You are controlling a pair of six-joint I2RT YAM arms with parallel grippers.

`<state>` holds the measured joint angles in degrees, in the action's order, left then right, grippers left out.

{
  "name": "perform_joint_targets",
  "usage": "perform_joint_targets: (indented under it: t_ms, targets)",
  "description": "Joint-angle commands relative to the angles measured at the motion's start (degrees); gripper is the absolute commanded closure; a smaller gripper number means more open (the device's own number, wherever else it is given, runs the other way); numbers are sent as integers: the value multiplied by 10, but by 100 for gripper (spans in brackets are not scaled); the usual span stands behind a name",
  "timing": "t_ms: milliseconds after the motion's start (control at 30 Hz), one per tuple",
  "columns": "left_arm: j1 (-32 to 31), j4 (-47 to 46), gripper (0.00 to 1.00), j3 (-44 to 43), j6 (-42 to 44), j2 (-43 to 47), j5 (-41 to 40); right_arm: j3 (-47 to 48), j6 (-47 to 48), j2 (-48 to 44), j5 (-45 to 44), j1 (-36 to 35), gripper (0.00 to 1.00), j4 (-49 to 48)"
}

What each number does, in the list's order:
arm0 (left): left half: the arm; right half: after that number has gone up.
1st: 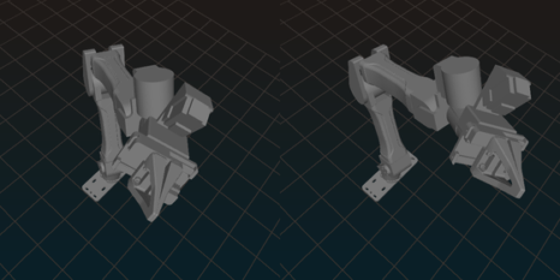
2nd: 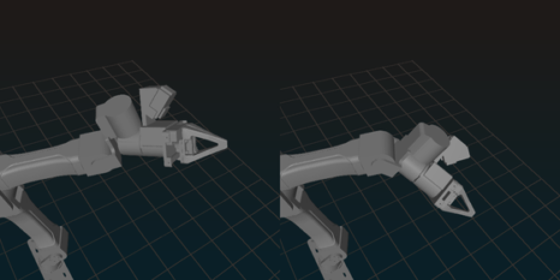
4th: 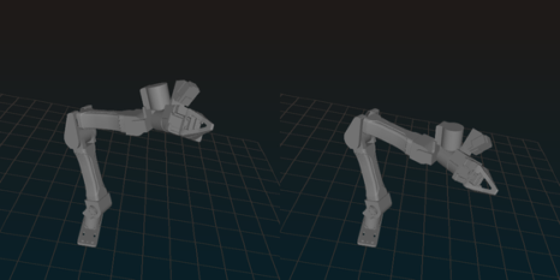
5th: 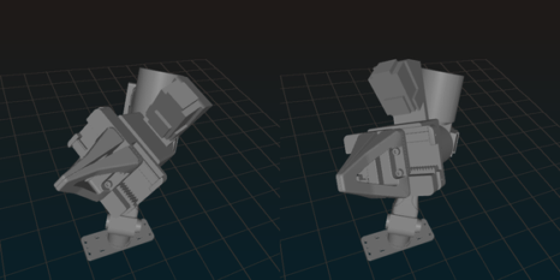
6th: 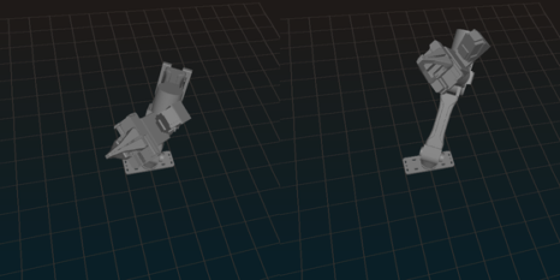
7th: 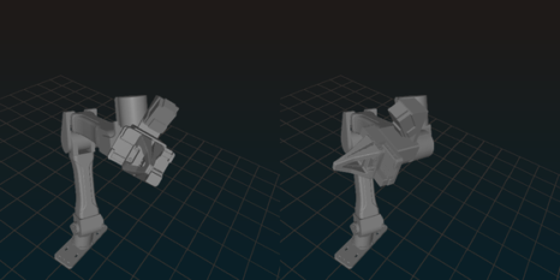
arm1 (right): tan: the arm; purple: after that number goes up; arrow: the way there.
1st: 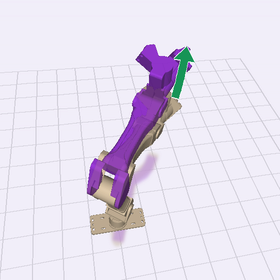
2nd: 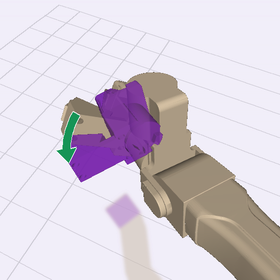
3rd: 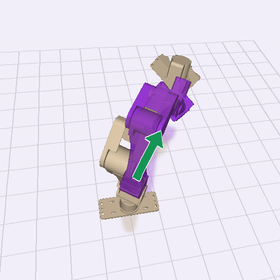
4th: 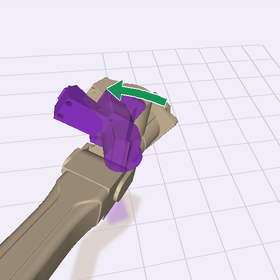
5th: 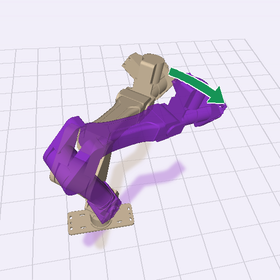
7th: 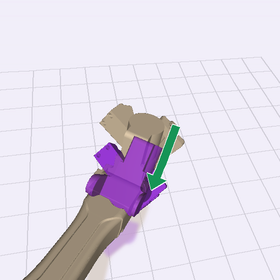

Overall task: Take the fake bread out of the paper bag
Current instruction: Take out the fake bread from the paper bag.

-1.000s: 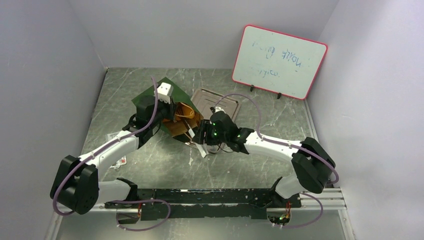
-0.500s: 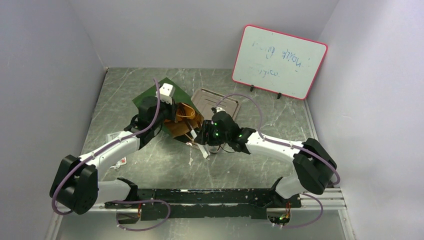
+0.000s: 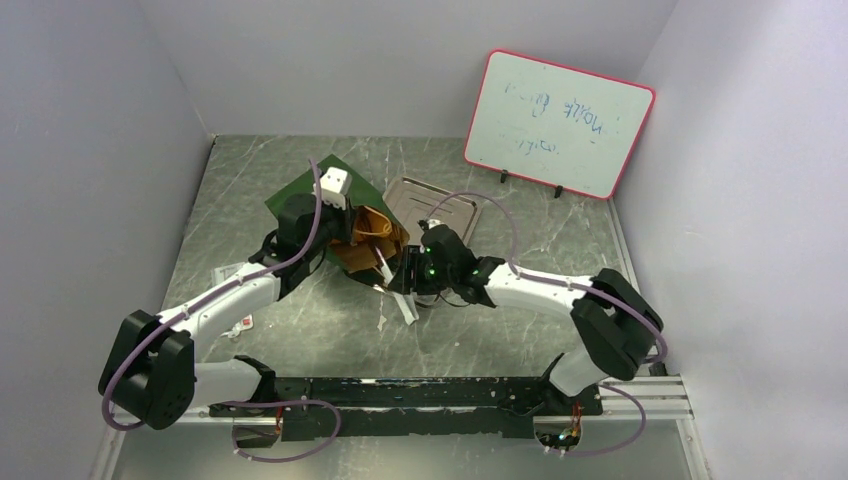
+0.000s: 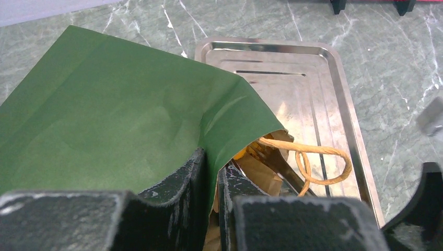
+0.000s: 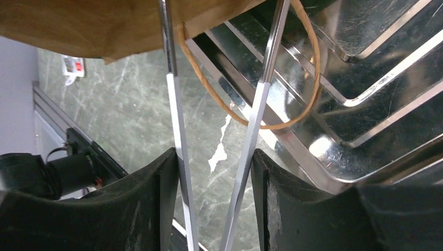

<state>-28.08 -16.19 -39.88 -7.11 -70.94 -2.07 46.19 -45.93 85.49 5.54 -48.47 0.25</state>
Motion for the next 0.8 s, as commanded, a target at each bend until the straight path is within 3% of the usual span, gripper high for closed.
perform_joint_targets:
  t_ms: [0,600,700,767]
  targets:
    - [-13,-39,93,2,-16,19,7,-9,7,34,-2,7,52,-32]
    - [-47,-32,93,48,13,16,-29,-11,3,96,3,11,50,-39]
    - [-55,-38,93,61,15,22,-50,-3,2,101,-1,13,59,-24]
    - [-57,-40,93,65,15,24,-64,3,4,104,-2,14,74,-14]
